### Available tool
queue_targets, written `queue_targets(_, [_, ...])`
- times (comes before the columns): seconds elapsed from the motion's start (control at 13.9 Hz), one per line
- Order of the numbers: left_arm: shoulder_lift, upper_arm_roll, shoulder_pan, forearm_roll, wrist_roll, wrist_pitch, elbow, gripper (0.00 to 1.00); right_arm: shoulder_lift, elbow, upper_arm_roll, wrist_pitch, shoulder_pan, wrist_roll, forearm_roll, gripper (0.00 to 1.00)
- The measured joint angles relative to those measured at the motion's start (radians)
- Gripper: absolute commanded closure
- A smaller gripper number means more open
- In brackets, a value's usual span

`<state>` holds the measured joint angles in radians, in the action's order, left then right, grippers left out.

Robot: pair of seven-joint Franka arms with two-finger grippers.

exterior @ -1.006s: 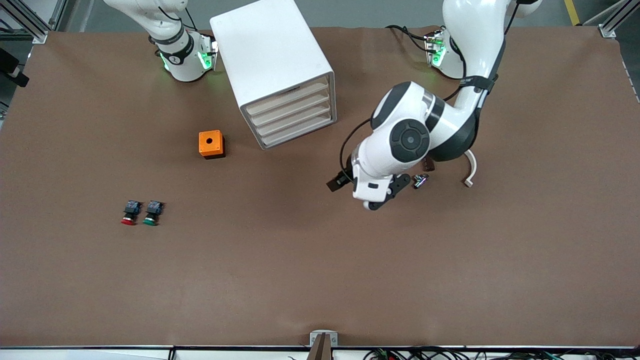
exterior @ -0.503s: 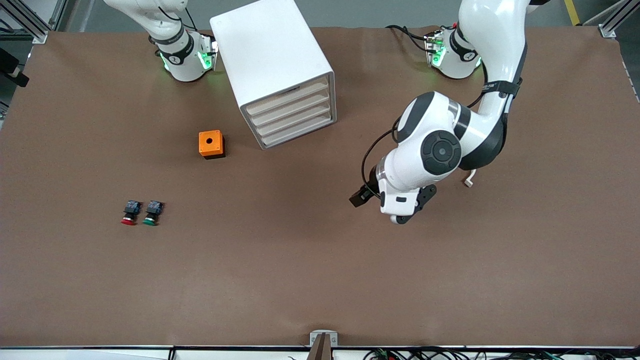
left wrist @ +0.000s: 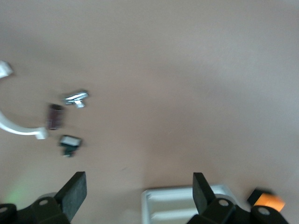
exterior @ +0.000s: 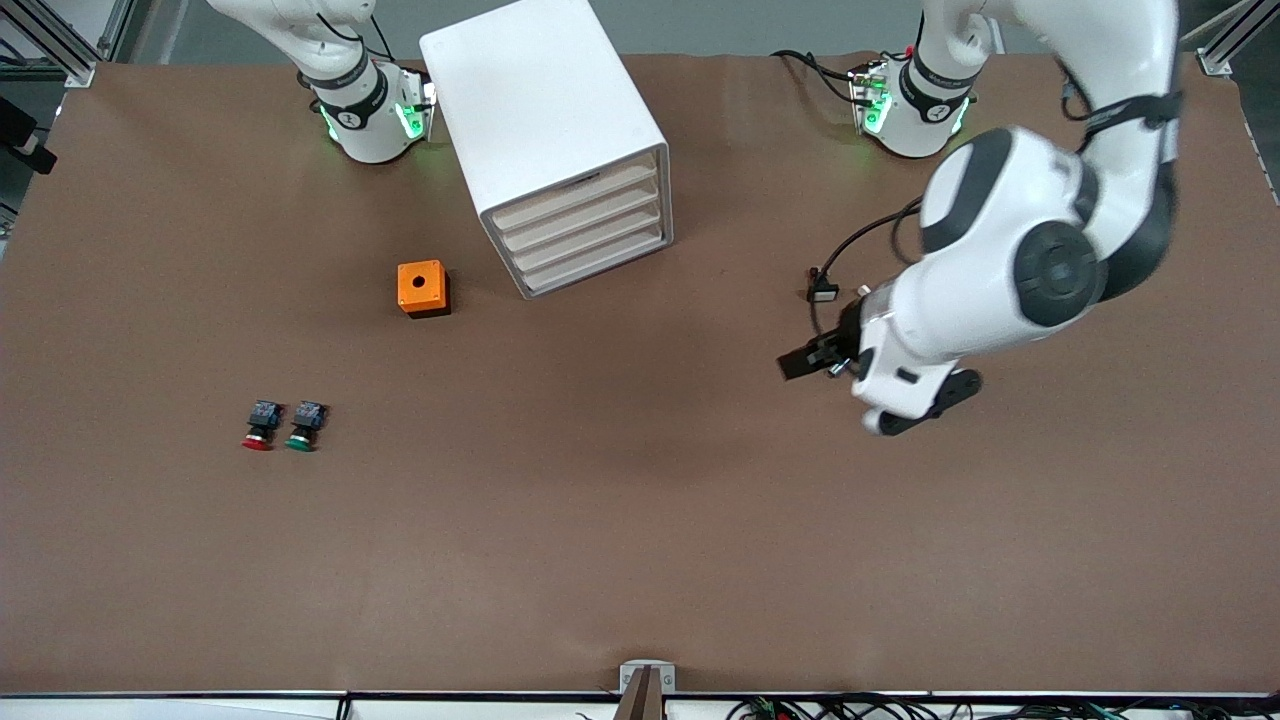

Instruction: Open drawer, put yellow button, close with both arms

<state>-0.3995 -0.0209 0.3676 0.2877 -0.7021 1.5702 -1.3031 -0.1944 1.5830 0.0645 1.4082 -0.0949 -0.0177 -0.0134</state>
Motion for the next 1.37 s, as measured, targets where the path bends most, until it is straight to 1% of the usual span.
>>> queue_targets(0.14, [0.06,0.0,-0.046,-0.043,0.118,-0.09,-0.003,0.0,0.0,0.0,0.0,0.002,0.0,0.0,0.0,0.0])
queue_targets(0.29, [0.094,0.0,-0.067,-0.097,0.208,-0.152,-0.013,0.0,0.0,0.0,0.0,0.004,0.0,0.0,0.0,0.0])
queue_targets(0.5, [0.141,0.001,-0.103,-0.135,0.328,-0.18,-0.061,0.0,0.0,0.001,0.001,0.005,0.0,0.0,0.0,0.0])
queue_targets(0.86, [0.284,0.001,-0.191,-0.201,0.519,-0.182,-0.226,0.0,0.0,0.002,0.0,0.005,0.0,0.0,0.0,0.0])
queue_targets(1.01, [0.334,0.0,-0.213,-0.229,0.561,-0.166,-0.298,0.0,0.0,0.002,0.0,0.004,0.0,0.0,0.0,0.0])
queue_targets(1.15, [0.384,0.001,-0.214,-0.259,0.584,-0.109,-0.388,0.0,0.0,0.003,-0.003,0.004,0.0,0.0,0.0,0.0])
queue_targets(1.37, [0.455,0.001,-0.239,-0.267,0.642,-0.03,-0.508,0.0,0.0,0.005,-0.017,0.003,0.006,-0.002,0.0,0.0])
